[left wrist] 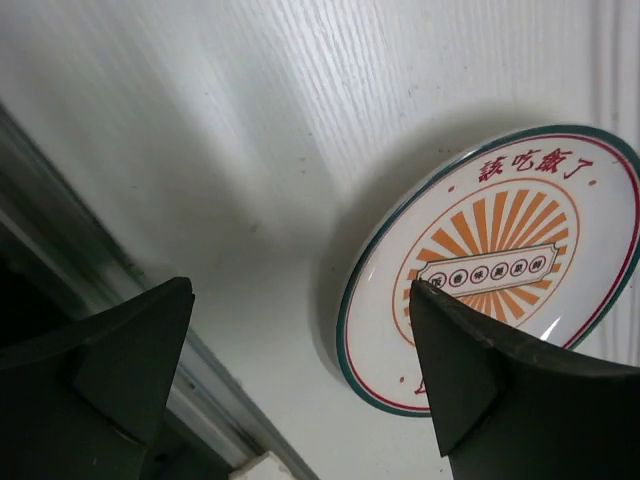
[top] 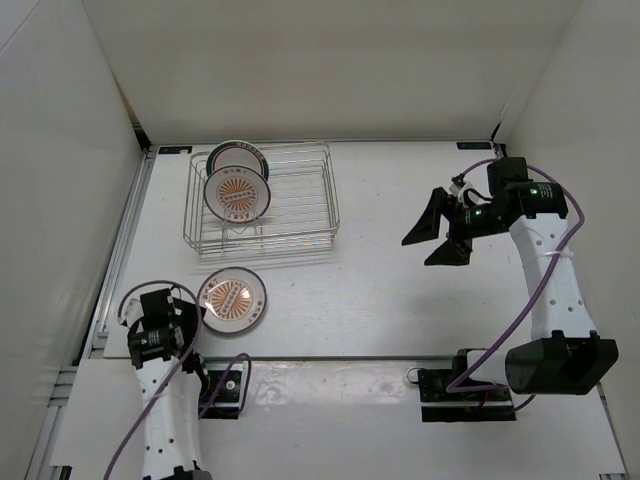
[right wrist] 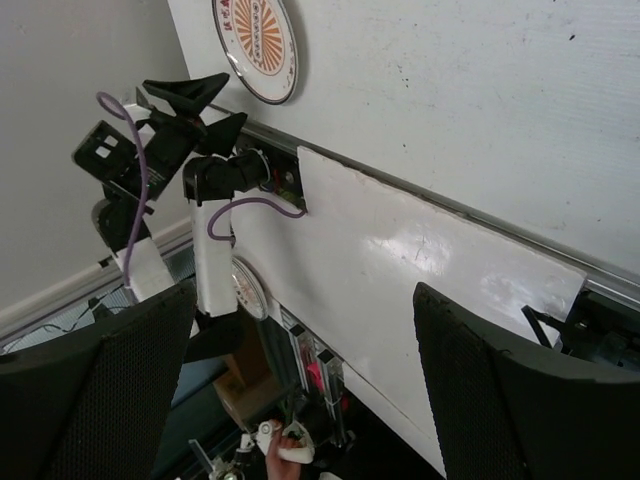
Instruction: Unload the plates from the dish rack
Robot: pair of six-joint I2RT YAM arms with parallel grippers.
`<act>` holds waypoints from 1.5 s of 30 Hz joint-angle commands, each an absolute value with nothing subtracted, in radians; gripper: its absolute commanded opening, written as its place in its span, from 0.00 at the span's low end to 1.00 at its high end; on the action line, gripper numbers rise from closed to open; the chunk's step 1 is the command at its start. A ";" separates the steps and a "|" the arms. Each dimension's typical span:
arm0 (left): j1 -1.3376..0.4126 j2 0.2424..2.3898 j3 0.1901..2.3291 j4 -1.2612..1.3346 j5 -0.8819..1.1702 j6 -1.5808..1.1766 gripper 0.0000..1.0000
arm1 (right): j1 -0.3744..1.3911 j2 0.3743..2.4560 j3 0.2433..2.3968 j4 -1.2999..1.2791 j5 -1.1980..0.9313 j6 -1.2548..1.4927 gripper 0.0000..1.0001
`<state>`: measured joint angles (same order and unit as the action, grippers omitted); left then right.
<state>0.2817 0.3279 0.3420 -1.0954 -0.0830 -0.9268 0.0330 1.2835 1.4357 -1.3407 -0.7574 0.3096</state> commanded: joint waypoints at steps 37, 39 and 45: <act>0.189 1.587 1.255 -0.196 0.608 0.202 0.90 | 0.034 1.399 1.644 -1.526 -0.614 0.267 0.90; 0.170 1.607 1.265 -0.184 0.576 0.225 0.92 | 0.029 1.410 1.644 -1.525 -0.612 0.267 0.90; 0.141 1.661 1.269 -0.138 0.480 0.259 0.92 | 0.032 1.433 1.661 -1.532 -0.604 0.265 0.90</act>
<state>0.1467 1.6642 1.2316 -0.1757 0.5449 0.2138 0.0338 1.4250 1.6138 -1.3445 -0.6075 0.2798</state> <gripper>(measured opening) 0.913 0.902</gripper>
